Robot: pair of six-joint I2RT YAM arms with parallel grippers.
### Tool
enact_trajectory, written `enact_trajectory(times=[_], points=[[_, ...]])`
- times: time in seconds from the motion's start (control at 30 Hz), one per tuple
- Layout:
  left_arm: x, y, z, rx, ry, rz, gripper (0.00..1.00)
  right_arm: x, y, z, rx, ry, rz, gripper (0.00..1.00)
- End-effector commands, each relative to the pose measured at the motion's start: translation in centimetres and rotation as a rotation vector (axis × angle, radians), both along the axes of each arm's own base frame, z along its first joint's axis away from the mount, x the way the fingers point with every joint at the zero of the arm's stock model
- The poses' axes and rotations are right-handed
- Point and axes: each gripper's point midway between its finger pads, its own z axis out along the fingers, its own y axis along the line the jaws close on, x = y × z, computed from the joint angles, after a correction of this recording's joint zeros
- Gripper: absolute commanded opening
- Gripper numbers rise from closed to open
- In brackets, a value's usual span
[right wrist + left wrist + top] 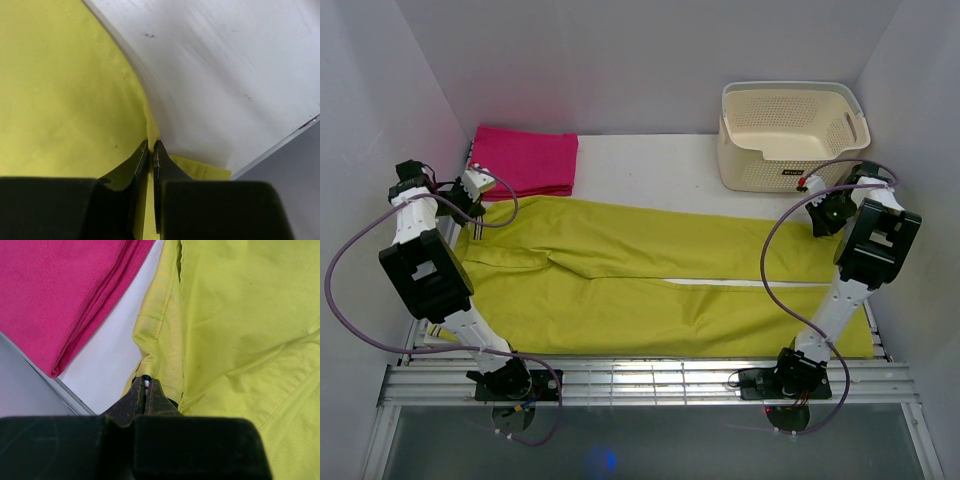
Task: Fold and stack the trousers
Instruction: Fold the trousers
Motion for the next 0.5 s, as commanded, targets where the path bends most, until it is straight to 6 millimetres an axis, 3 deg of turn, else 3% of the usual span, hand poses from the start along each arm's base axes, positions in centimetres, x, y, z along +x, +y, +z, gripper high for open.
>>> enact_trajectory(times=[0.0, 0.27, 0.47], points=[[-0.2, 0.4, 2.3, 0.007, -0.039, 0.015, 0.00, -4.1, 0.5, -1.7, 0.005, 0.141, 0.037, 0.08], [0.8, 3.5, 4.9, -0.093, -0.123, 0.149, 0.00, -0.6, -0.9, 8.4, -0.023, -0.127, 0.017, 0.08], [0.0, 5.8, 7.5, -0.180, -0.217, 0.210, 0.00, -1.4, -1.3, 14.6, -0.056, -0.281, 0.032, 0.08]])
